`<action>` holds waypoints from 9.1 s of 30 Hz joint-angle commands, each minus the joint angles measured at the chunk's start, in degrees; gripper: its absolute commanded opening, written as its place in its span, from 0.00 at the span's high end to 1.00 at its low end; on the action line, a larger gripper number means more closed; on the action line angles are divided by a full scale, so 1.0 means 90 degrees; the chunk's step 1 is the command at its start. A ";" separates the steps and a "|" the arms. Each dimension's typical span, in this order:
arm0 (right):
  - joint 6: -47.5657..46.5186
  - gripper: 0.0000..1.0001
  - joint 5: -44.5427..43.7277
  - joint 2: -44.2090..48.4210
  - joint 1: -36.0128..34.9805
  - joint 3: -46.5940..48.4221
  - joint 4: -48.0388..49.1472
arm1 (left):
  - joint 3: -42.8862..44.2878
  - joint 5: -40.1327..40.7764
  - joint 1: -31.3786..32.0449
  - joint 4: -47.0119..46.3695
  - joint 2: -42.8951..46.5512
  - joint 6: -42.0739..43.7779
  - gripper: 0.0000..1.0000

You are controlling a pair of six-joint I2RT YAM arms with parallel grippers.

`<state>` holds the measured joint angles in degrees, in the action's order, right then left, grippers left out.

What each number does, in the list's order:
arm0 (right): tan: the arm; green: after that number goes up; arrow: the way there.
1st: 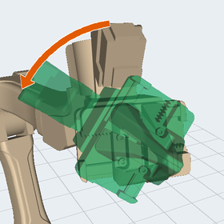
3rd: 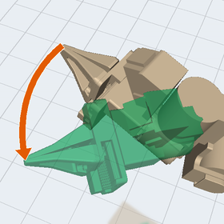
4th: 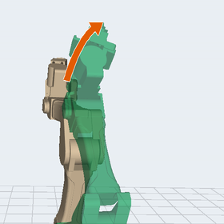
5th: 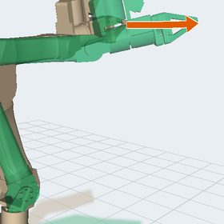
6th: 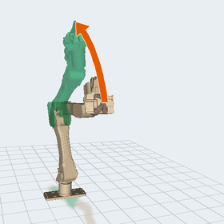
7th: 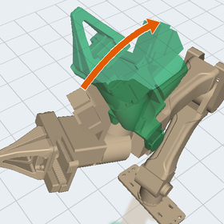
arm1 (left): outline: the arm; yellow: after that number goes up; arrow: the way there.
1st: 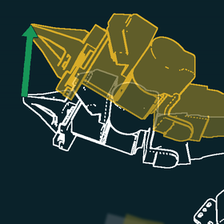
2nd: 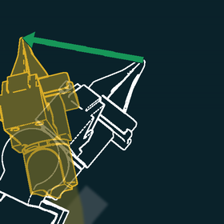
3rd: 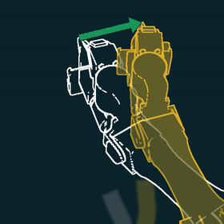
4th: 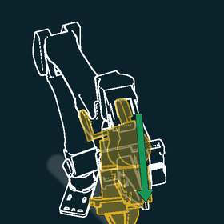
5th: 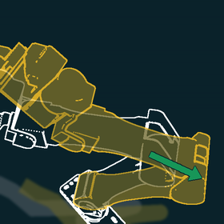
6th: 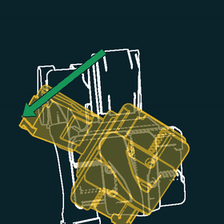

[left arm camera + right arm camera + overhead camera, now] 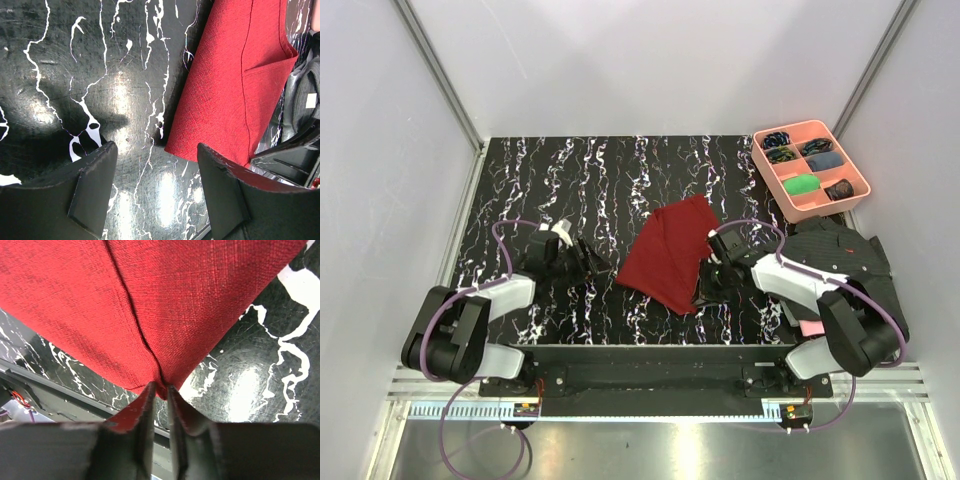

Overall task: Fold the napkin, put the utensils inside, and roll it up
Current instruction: Roll the napkin at the center of the board.

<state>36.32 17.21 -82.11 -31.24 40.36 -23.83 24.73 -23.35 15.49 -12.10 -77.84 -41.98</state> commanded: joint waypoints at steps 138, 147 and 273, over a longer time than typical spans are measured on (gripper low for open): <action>-0.3370 0.74 -0.5683 -0.2850 -0.4087 0.2059 0.1174 | 0.1324 -0.0637 0.0828 0.0368 -0.0862 -0.0199 1.00; -0.3528 1.00 -0.4355 -0.2713 -0.4000 0.2361 0.0491 | 0.1198 -0.0413 0.0448 0.0533 -0.0570 0.0093 0.63; -0.3937 0.15 -0.2975 -0.1287 -0.2806 0.1326 0.2033 | 0.2027 -0.0276 0.1414 0.1588 -0.1194 0.1637 1.00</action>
<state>3.62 0.38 -93.65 -53.58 52.07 -9.76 40.84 -23.70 28.67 2.09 -88.27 -27.97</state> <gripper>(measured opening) 0.855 0.020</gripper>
